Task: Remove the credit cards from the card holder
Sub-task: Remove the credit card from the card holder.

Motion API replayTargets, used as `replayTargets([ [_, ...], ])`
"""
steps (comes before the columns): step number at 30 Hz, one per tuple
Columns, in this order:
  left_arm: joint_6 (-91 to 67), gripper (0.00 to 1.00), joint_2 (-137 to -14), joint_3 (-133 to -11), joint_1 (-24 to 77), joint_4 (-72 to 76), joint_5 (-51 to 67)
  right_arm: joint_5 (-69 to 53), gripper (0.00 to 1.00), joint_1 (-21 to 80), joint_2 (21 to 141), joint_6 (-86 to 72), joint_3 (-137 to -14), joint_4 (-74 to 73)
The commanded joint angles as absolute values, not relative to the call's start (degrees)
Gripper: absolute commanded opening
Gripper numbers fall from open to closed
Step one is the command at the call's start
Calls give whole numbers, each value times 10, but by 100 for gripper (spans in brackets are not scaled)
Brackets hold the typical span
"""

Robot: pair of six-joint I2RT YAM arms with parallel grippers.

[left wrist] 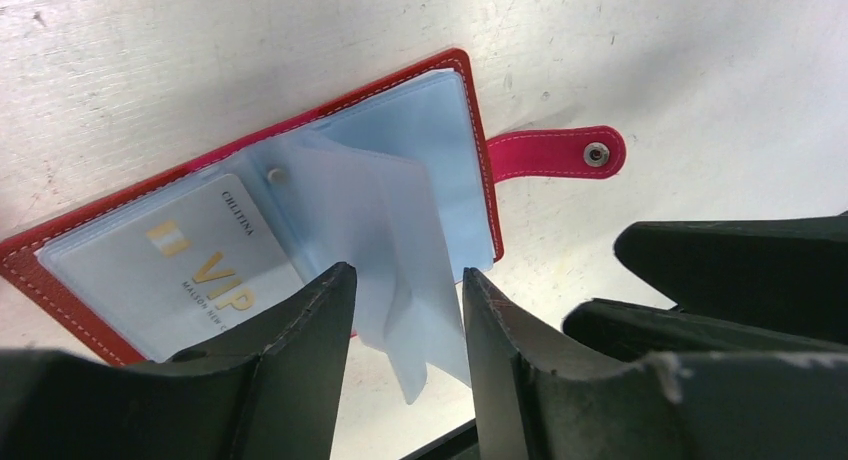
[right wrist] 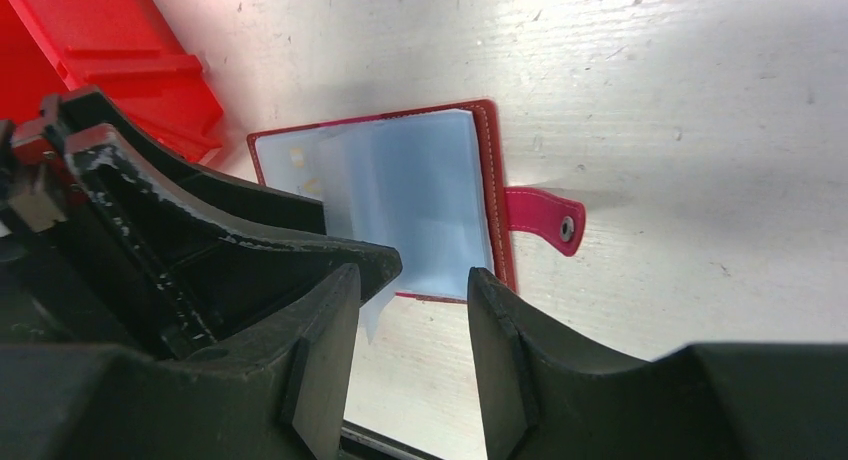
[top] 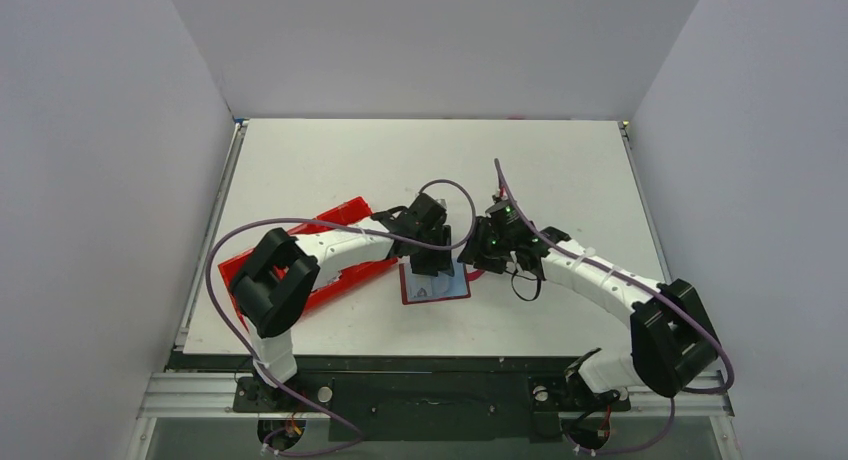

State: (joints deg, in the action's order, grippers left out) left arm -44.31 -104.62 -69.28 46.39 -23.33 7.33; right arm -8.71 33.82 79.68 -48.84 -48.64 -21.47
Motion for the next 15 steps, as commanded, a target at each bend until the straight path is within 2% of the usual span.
replayTargets([
  [1, -431, 43, -1055, -727, 470, -223, 82, -55, 40, 328, 759, -489, -484, -222],
  [15, -433, 51, -1092, -768, 484, -223, 102, -28, 40, 292, 694, -484, -466, -262],
])
